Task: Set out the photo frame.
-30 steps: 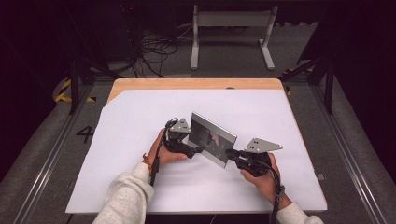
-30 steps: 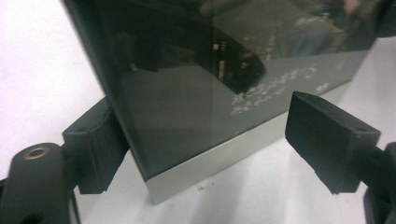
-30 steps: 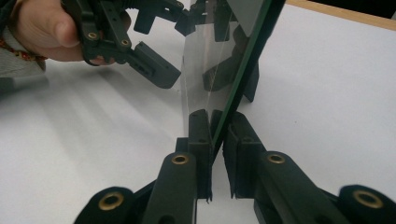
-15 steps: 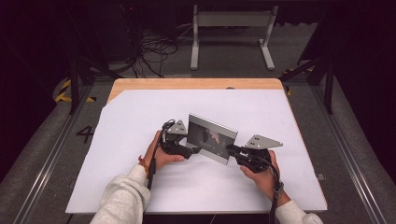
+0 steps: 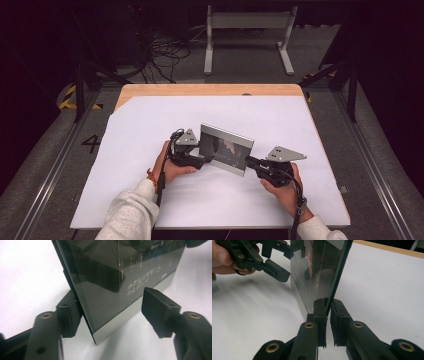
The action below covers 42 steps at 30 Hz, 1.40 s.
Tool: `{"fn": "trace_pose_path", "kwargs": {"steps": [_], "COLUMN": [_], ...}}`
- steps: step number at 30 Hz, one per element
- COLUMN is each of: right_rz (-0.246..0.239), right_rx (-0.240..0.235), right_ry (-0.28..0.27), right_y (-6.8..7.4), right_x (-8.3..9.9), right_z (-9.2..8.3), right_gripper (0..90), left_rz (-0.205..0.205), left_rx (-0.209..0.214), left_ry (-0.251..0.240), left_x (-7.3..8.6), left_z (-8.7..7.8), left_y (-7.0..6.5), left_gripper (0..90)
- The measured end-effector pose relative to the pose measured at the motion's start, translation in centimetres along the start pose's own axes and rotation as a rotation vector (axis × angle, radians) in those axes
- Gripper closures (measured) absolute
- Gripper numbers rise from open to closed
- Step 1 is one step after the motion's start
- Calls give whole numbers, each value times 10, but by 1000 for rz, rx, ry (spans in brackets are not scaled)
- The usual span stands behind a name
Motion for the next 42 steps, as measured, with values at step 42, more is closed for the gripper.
{"fn": "trace_pose_path", "kwargs": {"steps": [42], "right_rz": [-8], "right_rx": [36], "right_ry": [-14], "right_y": [-3], "right_x": [-5], "right_z": [12], "right_gripper": [793], "left_rz": [-14], "left_rx": [-64], "left_ry": [48], "left_x": [18], "left_z": [-23], "left_y": [-15], "left_gripper": [663]}}
Point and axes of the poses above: each handheld gripper's, and its own axes: z roughly forward along the jaws, x roughly out of its underside, y roughly to its left, the point moved 4 cm from there along z, roughly forward along the jaws, and after that the axes turned 2 degrees about z, right-handed, at the moved point
